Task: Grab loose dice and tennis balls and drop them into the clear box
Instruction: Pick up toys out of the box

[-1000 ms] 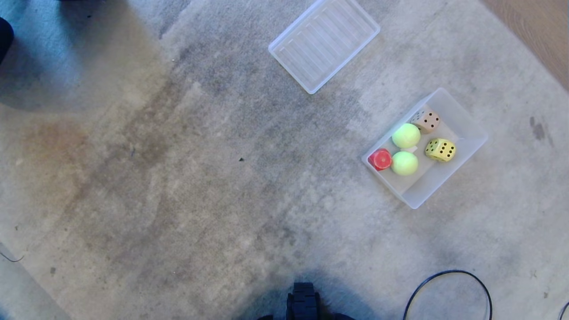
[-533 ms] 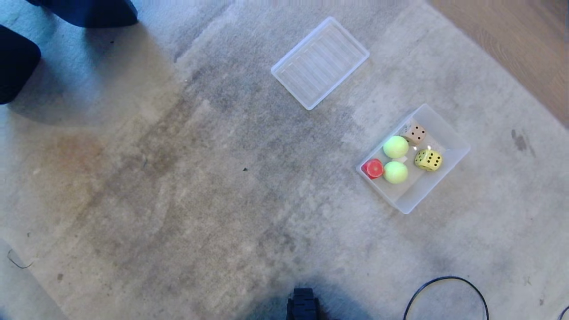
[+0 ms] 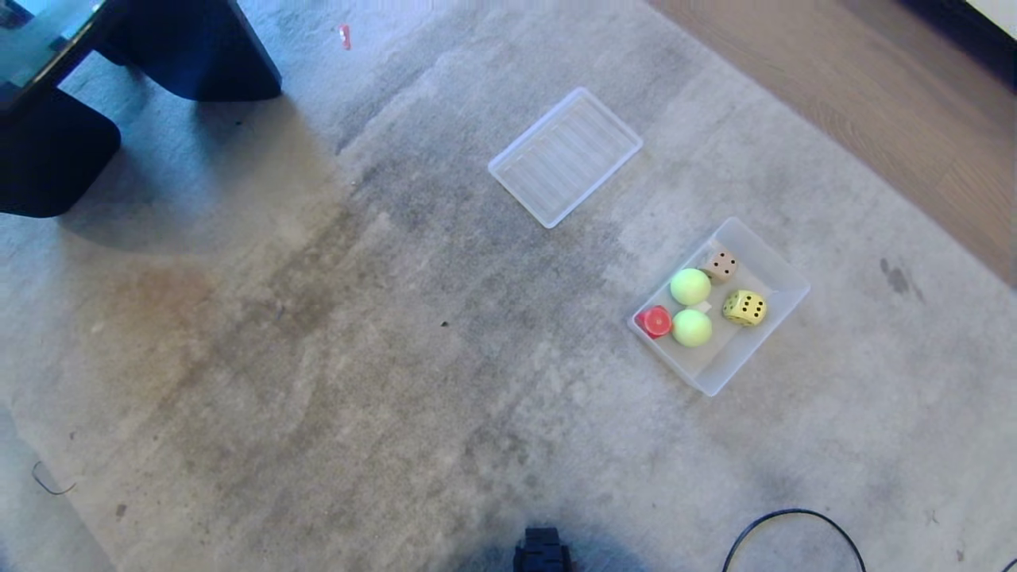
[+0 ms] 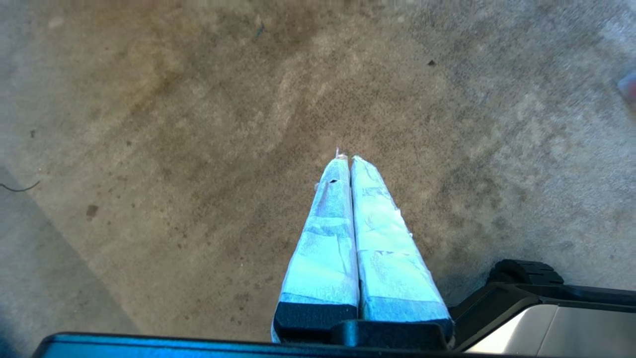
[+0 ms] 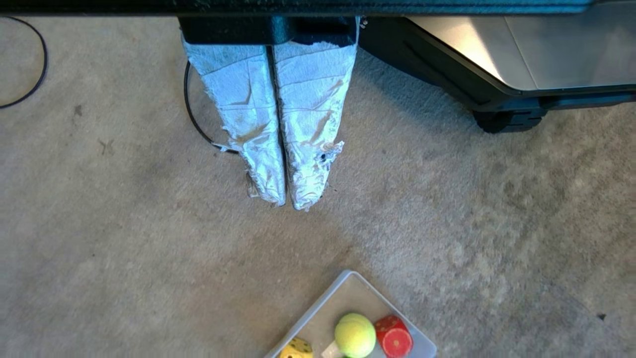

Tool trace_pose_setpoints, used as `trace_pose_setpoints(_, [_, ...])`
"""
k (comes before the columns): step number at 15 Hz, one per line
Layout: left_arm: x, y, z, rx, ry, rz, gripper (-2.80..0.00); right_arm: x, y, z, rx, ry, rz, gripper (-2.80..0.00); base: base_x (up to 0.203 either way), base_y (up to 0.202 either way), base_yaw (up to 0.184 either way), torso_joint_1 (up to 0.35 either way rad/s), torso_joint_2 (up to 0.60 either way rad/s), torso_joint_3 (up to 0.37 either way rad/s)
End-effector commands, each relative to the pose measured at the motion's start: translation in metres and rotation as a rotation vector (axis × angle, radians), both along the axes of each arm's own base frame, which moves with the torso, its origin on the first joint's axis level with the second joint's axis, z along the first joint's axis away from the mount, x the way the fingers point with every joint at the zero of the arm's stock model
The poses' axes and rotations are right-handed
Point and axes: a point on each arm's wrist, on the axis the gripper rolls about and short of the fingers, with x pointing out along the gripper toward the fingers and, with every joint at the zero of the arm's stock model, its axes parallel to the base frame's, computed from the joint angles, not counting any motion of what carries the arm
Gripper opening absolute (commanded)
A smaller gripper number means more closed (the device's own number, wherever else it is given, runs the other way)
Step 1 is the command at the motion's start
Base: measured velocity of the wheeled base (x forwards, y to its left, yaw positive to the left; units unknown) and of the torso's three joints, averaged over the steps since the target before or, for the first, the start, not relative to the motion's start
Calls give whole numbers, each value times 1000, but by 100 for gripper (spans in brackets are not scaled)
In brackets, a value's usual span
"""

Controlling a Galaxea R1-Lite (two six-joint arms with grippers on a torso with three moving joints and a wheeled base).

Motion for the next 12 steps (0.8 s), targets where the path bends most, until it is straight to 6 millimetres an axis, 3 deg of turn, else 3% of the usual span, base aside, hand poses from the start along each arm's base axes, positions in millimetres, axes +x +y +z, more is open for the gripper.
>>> trace_pose_setpoints(1, [0,0,0,4,-2,-1,-280,0,0,0,1,3,0,-280,0,0,0,2,2,207])
trace_pose_setpoints(12, [0,0,0,2,-2,1,-280,0,0,0,1,3,0,-280,0,0,0,3,1,202])
